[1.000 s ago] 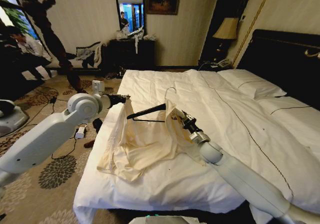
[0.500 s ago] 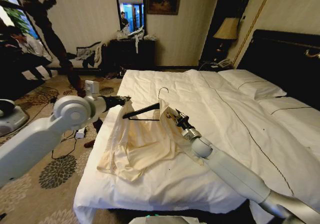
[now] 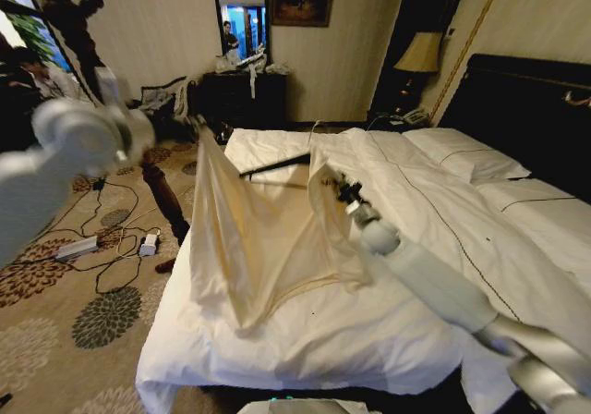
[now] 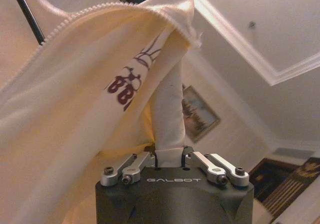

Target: Pick up the clothes from the bed and hang them on the clothes hanger.

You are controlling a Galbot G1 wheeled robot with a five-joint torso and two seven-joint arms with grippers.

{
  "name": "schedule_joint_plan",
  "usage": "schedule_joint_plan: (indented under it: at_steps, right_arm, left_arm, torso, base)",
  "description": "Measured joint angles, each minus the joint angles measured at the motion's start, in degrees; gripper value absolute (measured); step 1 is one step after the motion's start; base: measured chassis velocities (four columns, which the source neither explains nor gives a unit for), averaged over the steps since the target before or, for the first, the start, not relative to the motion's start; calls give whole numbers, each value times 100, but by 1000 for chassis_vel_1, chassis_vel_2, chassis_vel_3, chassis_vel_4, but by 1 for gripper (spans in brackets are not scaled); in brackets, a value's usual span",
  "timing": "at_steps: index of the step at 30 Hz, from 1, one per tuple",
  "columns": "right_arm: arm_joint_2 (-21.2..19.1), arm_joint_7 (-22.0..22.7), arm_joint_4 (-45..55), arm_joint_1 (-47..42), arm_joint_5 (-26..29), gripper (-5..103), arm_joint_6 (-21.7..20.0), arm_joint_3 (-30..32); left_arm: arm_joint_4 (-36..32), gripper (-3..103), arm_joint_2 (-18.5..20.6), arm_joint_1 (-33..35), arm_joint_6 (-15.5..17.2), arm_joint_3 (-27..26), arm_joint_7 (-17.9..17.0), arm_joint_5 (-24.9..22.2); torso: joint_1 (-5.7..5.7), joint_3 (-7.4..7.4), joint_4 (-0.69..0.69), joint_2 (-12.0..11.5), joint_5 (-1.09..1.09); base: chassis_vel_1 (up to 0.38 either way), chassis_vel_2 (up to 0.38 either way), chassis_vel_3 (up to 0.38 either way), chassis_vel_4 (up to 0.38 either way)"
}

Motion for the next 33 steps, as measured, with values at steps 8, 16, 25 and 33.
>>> schedule_joint_plan:
  at_steps: [8,16,25,33]
  right_arm:
    - [-199,-21,-23,-231,36,19,7,395]
    - [-446,-79,350,-974,-314,19,86,667]
    - [-299,-117,549,-1609,-1102,19,374,784]
    - [-200,-151,793,-1610,-996,19,415,669]
  left_arm:
    - [-295,1,464,380,-2,-136,186,255]
    - [-1227,1,1209,1821,-296,-703,247,907]
    - [-1375,1,802,2046,-240,-616,-160,915]
    - [-1072,1,447,1922,-114,-395,-370,847]
  torso:
    - [-1,0,1,0,-3]
    - [-4,-2,2,0,-3]
    - [-2,-1,2,0,-3]
    - [-2,-1,3,0,-3]
  base:
    - [0,0,0,0]
    - [0,0,0,0]
    - [0,0,0,0]
    - [0,0,0,0]
